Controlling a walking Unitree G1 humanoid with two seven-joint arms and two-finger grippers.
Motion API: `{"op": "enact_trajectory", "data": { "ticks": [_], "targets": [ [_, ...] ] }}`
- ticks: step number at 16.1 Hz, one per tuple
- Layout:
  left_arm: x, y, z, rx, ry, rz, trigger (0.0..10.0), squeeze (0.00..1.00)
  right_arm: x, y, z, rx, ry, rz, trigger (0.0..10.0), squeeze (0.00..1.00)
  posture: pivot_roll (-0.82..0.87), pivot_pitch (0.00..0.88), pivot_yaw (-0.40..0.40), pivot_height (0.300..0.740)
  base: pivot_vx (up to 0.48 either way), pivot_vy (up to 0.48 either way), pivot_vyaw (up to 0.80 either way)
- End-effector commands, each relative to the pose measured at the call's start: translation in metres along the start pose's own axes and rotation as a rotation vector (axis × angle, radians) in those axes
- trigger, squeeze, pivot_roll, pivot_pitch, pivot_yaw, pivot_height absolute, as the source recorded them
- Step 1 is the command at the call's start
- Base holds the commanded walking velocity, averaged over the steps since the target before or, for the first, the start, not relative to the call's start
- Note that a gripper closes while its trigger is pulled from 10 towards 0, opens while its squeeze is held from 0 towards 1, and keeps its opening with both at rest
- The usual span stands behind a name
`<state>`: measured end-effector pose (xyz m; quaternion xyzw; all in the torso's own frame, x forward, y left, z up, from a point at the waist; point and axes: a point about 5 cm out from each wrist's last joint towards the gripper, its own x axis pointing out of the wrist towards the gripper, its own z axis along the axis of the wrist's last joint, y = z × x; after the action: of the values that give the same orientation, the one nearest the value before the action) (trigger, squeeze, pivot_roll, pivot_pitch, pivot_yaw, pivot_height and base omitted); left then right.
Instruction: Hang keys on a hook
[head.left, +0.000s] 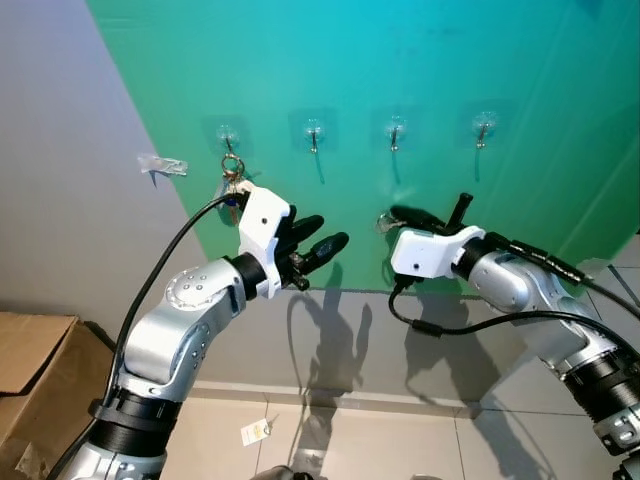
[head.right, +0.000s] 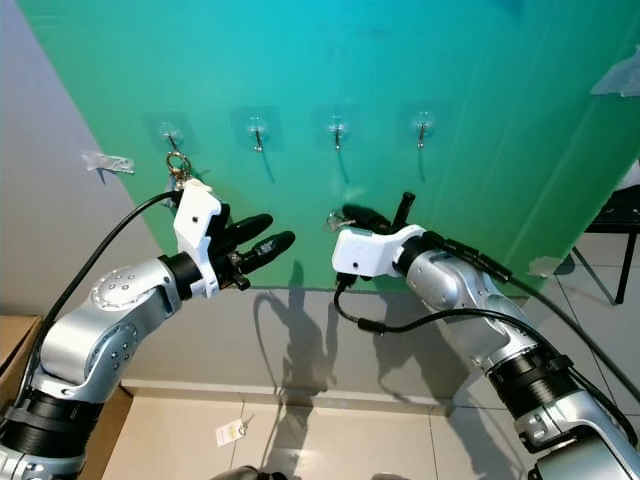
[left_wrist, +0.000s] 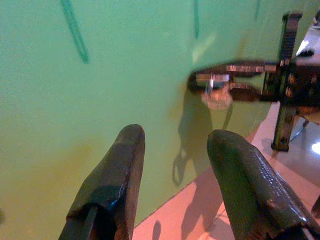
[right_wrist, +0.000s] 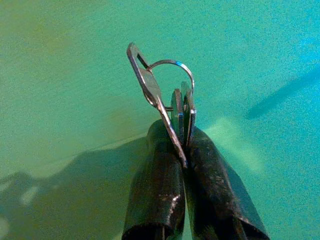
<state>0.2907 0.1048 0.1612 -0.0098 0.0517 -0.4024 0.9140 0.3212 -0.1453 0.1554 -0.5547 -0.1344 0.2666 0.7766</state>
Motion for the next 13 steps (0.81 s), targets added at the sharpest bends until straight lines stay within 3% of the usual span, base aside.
{"op": "enact_trajectory", "data": {
  "ticks": [1,6,9,12,13],
  "targets": [
    [0.0,0.0,-0.011,0.012,0.045,0.014,10.0,0.0,0.004,-0.032,0.004,0.129,-0.025,-0.174,0.0,0.0,-0.15,0.001,0.122,0.74,0.0,0.0,0.0],
    [-0.01,-0.009,-0.053,0.059,0.062,0.112,10.0,0.0,0.002,-0.022,0.005,0.114,-0.075,-0.195,0.0,0.0,-0.16,0.0,0.126,0.74,0.0,0.0,0.0],
    [-0.012,-0.025,-0.059,0.09,0.048,0.071,10.0,0.0,-0.001,-0.019,0.006,0.262,-0.081,-0.206,0.0,0.0,-0.16,0.006,0.125,0.74,0.0,0.0,0.0],
    [-0.007,-0.028,-0.059,0.099,0.03,0.067,10.0,0.0,0.0,-0.026,0.011,0.443,-0.121,-0.219,0.0,0.0,-0.16,0.01,0.125,0.74,0.0,0.0,0.0],
    [-0.007,-0.028,-0.059,0.103,0.029,0.068,10.0,0.0,-0.001,-0.027,0.013,0.274,-0.125,-0.205,0.0,0.0,-0.16,0.011,0.127,0.74,0.0,0.0,0.0]
  ]
}}
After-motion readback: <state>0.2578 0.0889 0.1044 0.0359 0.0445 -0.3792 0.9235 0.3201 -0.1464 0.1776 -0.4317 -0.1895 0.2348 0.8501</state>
